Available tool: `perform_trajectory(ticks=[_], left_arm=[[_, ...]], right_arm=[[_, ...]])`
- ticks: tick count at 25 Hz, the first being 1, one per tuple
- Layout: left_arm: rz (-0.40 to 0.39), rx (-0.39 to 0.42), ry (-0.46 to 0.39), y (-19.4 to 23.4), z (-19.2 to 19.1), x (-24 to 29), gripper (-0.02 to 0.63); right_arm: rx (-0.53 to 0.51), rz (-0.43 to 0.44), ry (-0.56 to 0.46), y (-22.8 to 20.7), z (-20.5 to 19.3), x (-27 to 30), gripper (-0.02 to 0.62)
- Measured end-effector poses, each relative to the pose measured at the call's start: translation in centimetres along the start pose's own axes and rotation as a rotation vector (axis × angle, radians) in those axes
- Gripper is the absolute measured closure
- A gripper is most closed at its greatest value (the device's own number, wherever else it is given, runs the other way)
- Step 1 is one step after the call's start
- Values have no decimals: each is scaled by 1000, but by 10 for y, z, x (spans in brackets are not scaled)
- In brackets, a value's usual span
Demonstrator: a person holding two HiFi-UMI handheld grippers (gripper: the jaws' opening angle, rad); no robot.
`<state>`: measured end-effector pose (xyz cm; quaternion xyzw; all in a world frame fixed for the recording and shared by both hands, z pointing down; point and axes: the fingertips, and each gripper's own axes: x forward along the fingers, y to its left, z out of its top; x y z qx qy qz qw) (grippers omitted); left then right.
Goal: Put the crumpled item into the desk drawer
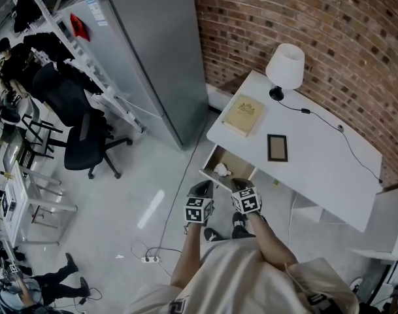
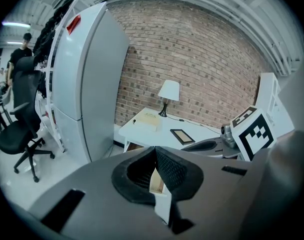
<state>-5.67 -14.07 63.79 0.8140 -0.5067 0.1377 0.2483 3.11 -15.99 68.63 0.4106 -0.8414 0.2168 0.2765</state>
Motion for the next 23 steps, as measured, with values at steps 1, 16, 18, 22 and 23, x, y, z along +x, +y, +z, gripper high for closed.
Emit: perform_trajectory(ticks=[1,16,18,22,23], left_arm=[[0,3,0,0,1,1,589],[-16,-13,-26,1,6,-3,589],[-9,-10,-18,2,3,-2,589],[-6,-6,-9,1,2,0,589],[-6,-4,-8,0,3,1,589]], right_arm=[[-1,-1,0,-1,0,0,571],[16,-1,-11,-2,7,5,571],[12,-1,-11,-1,6,5,571],[9,-2,-12,-4,8,4,571],[8,-3,-12,-5,8,3,571]])
